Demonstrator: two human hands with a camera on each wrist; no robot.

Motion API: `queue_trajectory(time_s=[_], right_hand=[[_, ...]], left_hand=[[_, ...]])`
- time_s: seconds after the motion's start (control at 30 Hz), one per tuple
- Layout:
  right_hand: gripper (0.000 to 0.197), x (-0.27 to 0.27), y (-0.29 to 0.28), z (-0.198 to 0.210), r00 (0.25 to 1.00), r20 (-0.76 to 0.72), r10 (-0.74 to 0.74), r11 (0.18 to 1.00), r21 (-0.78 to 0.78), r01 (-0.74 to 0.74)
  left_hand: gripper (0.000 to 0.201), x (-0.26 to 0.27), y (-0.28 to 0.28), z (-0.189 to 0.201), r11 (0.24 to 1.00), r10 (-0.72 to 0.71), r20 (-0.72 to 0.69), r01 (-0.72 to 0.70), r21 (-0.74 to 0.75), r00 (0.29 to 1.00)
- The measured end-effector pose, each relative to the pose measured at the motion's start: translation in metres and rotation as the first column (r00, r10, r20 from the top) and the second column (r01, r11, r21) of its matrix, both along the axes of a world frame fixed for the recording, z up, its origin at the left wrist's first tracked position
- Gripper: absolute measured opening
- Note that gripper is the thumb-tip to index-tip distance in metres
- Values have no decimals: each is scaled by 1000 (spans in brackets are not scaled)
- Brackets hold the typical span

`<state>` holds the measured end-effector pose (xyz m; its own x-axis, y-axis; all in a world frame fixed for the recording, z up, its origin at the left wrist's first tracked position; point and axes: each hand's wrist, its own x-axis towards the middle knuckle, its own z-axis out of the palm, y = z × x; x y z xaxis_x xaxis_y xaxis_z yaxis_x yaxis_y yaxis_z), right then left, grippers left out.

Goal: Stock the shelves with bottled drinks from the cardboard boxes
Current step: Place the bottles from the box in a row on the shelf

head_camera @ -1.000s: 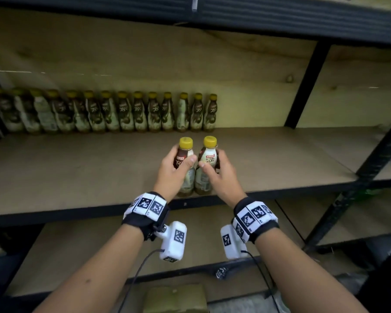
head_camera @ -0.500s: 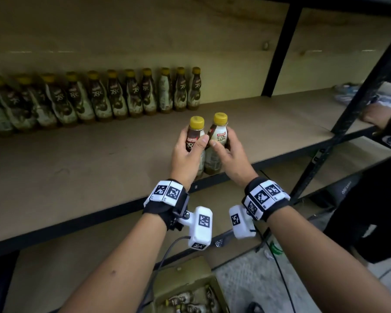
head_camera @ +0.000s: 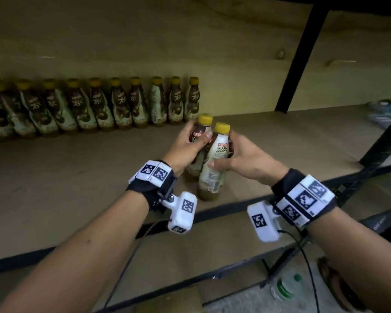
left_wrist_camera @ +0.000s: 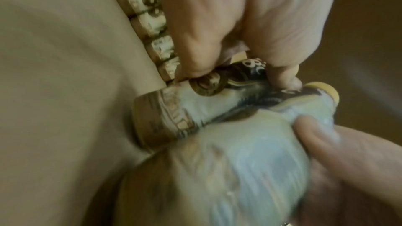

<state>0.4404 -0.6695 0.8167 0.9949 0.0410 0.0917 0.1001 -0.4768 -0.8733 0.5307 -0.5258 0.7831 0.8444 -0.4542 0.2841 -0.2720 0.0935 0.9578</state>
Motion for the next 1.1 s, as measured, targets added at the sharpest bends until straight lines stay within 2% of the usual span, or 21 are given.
queue_trajectory(time_s=[0.1, 0.17, 0.23, 0.3, 0.4, 0.5, 0.57, 0.67, 0.77, 0.83, 0.9, 1.0, 1.1], right_hand=[[57, 25, -51, 12, 993, -74, 97, 995, -8, -98], [54, 44, -85, 17, 989, -93, 119, 990, -64, -125], [50, 61, -111, 22, 984, -118, 137, 981, -120, -151], [55, 80, -132, 25, 979, -146, 140, 974, -157, -163], [56, 103, -156, 26, 974, -173, 147, 968, -178, -177], [51, 118, -169, 22, 971, -169, 168, 969, -155, -194], [51, 126, -173, 19, 964, -178, 199, 963, -149, -226], [52, 139, -177, 15, 950, -199, 241, 946, -171, -276], [48, 153, -181, 15, 936, -221, 275, 932, -177, -316], [42, 162, -180, 18, 922, -242, 303, 925, -159, -346], [39, 173, -178, 21, 915, -251, 317, 913, -180, -366], [41, 198, -175, 25, 935, -217, 281, 904, -268, -334], [45, 226, -171, 21, 985, -86, 150, 920, -353, -171]], left_hand=[[34, 47, -42, 10, 986, -43, 21, 39, 163, 999], [36, 79, -69, 18, 953, 3, 106, -35, 300, 994], [39, 104, -92, 24, 925, 75, 179, -136, 355, 981], [40, 126, -110, 33, 888, 89, 292, -208, 410, 952], [45, 160, -123, 48, 743, 30, 440, -314, 591, 898], [45, 187, -127, 68, 604, 14, 529, -429, 672, 849], [41, 200, -127, 77, 498, -43, 612, -514, 699, 790], [40, 213, -125, 81, 295, -128, 702, -649, 702, 701], [36, 218, -127, 82, 168, -142, 718, -698, 696, 681], [31, 221, -128, 86, 92, -162, 750, -747, 658, 641], [20, 226, -128, 90, 104, -132, 771, -765, 636, 623], [5, 234, -123, 93, 154, -98, 753, -737, 658, 651], [4, 237, -119, 92, 136, -119, 737, -724, 676, 666]])
